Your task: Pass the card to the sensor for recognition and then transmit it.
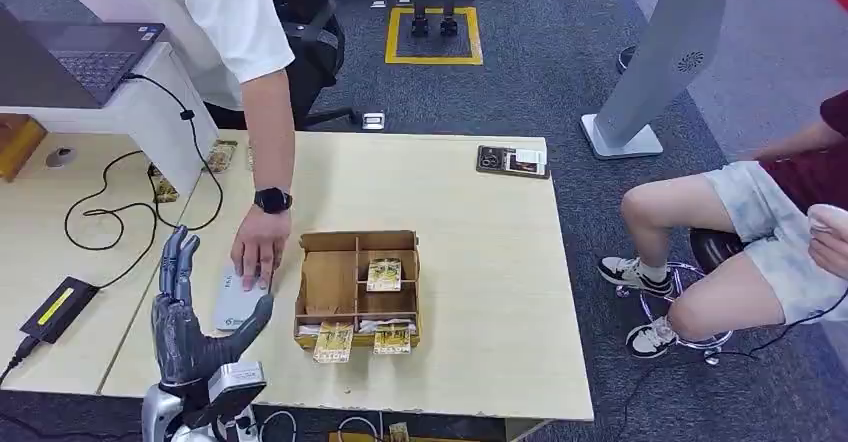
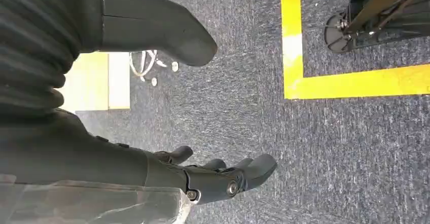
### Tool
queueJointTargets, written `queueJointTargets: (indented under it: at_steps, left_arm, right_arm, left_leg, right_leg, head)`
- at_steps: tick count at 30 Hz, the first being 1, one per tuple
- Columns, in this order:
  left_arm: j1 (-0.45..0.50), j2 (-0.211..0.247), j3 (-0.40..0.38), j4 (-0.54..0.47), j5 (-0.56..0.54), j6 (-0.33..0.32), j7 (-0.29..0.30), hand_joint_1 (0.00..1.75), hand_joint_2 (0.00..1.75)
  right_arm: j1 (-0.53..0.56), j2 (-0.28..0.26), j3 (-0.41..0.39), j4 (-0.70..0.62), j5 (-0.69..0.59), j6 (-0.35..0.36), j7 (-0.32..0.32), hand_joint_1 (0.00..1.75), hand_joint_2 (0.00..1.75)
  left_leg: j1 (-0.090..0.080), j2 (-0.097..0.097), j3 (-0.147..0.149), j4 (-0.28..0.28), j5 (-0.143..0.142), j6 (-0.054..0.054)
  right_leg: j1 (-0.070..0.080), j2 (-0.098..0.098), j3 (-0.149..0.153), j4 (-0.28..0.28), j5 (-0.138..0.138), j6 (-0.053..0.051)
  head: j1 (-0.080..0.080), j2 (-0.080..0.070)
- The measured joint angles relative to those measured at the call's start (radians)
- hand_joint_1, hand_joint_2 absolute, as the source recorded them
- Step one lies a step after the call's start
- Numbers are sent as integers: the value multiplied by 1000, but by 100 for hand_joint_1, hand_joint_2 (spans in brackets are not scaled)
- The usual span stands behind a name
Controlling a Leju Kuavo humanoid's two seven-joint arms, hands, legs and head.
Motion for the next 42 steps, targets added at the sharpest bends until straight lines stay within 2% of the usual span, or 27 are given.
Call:
queueJointTargets:
  at_steps: [4, 14, 24, 25, 30, 35, 37, 40, 42]
  left_arm:
    - [33, 28, -30, -27, -44, 0, -6, 0, 0]
    - [109, 96, -65, -41, -215, 1, 36, 0, 0]
    - [152, 121, -71, -35, -320, 1, 46, 0, 0]
    - [154, 122, -72, -34, -327, 1, 48, 0, 175]
    - [155, 124, -82, -25, -358, 1, 54, 0, 175]
    - [155, 120, -95, -13, -466, 1, 38, 0, 175]
    - [155, 117, -95, -8, -538, 1, 19, 0, 175]
    - [155, 101, -94, -5, -704, 1, 5, 0, 175]
    - [155, 94, -94, -5, -805, 1, 38, 0, 175]
  right_arm:
    - [1, 3, -6, -8, 0, 3, -1, 0, 175]
    - [3, 5, -6, -27, -1, 21, -9, 0, 175]
    - [7, 5, -6, -37, -3, 35, -9, 0, 175]
    - [7, 5, -6, -38, -3, 35, -9, 0, 175]
    - [8, 5, -6, -39, -3, 38, -9, 0, 175]
    - [8, 5, -6, -39, -3, 42, -9, 0, 175]
    - [8, 5, -6, -38, -2, 43, -9, 0, 175]
    - [8, 4, -6, -30, 3, 32, -12, 0, 175]
    - [8, 1, -6, -19, 12, 21, -15, 0, 175]
  left_leg:
    - [0, 0, 0, 0, 0, 0]
    - [0, 0, 0, 0, 0, 0]
    - [0, 0, 0, 0, 0, 0]
    - [0, 0, 0, 0, 0, 0]
    - [0, 0, 0, 0, 0, 0]
    - [0, 0, 0, 0, 0, 0]
    - [0, 0, 0, 0, 0, 0]
    - [0, 0, 0, 0, 0, 0]
    - [0, 0, 0, 0, 0, 0]
  right_leg:
    - [0, 0, 0, 0, 0, 0]
    - [0, 0, 0, 0, 0, 0]
    - [0, 0, 0, 0, 0, 0]
    - [0, 0, 0, 0, 0, 0]
    - [0, 0, 0, 0, 0, 0]
    - [0, 0, 0, 0, 0, 0]
    - [0, 0, 0, 0, 0, 0]
    - [0, 0, 0, 0, 0, 0]
    - [0, 0, 0, 0, 0, 0]
  head:
    - [0, 0]
    - [0, 0]
    - [0, 0]
    - [0, 0]
    - [0, 0]
    - [0, 0]
    - [0, 0]
    - [0, 0]
    - [0, 0]
